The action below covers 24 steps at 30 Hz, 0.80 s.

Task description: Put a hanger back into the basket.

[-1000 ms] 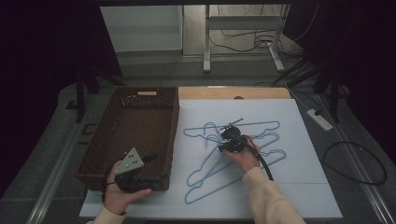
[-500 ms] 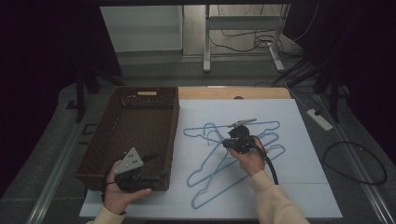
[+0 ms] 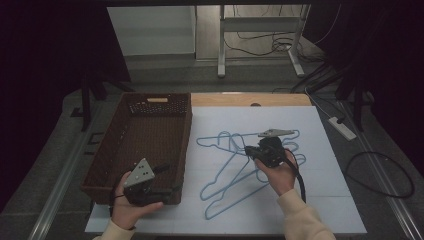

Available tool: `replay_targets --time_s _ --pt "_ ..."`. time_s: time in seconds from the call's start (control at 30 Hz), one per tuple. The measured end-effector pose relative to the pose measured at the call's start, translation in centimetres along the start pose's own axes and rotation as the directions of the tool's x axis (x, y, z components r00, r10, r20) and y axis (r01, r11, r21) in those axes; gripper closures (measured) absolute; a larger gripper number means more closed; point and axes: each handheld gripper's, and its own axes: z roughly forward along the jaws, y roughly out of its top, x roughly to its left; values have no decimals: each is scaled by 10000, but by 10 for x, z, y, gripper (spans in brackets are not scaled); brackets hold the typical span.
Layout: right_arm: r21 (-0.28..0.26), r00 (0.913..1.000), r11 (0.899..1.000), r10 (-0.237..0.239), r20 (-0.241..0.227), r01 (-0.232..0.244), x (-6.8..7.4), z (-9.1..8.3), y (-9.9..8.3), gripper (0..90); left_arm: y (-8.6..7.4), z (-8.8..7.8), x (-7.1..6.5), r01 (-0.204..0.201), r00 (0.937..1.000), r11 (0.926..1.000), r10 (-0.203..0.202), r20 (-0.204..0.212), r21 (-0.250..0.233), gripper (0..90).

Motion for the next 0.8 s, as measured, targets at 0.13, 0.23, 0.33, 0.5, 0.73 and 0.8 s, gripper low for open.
replay_targets --time_s 0.13,0.23,0.33,0.5,0.73,0.8 --pt "-261 9999 9996 -74 -117 70 1 -7 0 860 1 0 -1 -12 10000 10000 12 20 7 274" --pt "-492 9998 9987 -125 -137 118 2 -12 0 860 1 2 -2 -29 10000 10000 29 61 32 274" --pt "-706 9997 9974 -171 -200 156 3 -17 0 864 2 3 -4 -52 9999 10000 51 95 65 274" --pt "-801 9995 9965 -251 -205 234 4 -18 0 865 2 5 -5 -69 9999 9999 68 124 97 273" --pt "-906 9990 9953 -367 -257 342 7 -19 -1 865 14 16 -18 -86 9997 9991 76 250 416 279" --pt "-991 9988 9944 -409 -276 380 8 -20 -1 866 17 20 -21 -138 9994 9985 121 311 538 280"
